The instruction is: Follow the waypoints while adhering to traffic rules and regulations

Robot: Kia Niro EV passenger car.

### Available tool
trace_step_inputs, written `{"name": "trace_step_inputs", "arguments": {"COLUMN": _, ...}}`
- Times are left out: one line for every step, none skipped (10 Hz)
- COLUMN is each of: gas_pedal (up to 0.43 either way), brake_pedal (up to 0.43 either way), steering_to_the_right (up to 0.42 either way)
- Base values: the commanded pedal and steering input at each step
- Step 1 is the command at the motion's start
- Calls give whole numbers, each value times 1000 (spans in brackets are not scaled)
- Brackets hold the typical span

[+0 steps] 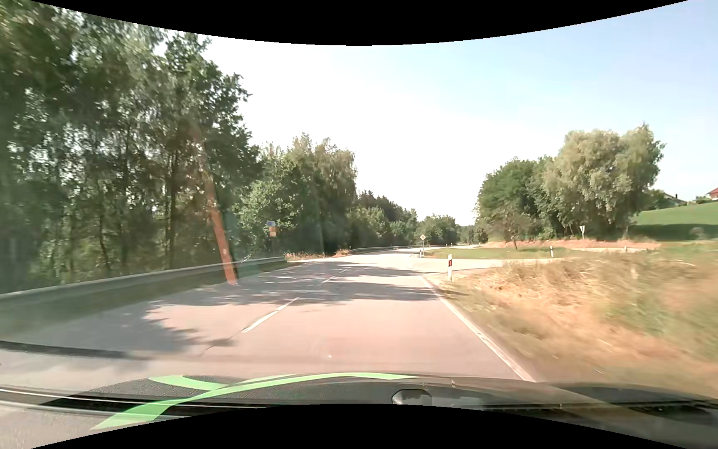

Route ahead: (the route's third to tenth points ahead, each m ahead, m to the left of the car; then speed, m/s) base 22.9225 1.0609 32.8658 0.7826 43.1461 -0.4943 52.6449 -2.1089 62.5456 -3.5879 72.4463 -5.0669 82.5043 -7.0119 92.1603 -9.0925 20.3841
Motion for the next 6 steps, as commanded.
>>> {"name": "trace_step_inputs", "arguments": {"gas_pedal": 209, "brake_pedal": 0, "steering_to_the_right": 8}}
{"name": "trace_step_inputs", "arguments": {"gas_pedal": 220, "brake_pedal": 0, "steering_to_the_right": 8}}
{"name": "trace_step_inputs", "arguments": {"gas_pedal": 189, "brake_pedal": 0, "steering_to_the_right": 7}}
{"name": "trace_step_inputs", "arguments": {"gas_pedal": 157, "brake_pedal": 0, "steering_to_the_right": 8}}
{"name": "trace_step_inputs", "arguments": {"gas_pedal": 150, "brake_pedal": 0, "steering_to_the_right": 7}}
{"name": "trace_step_inputs", "arguments": {"gas_pedal": 150, "brake_pedal": 0, "steering_to_the_right": 7}}
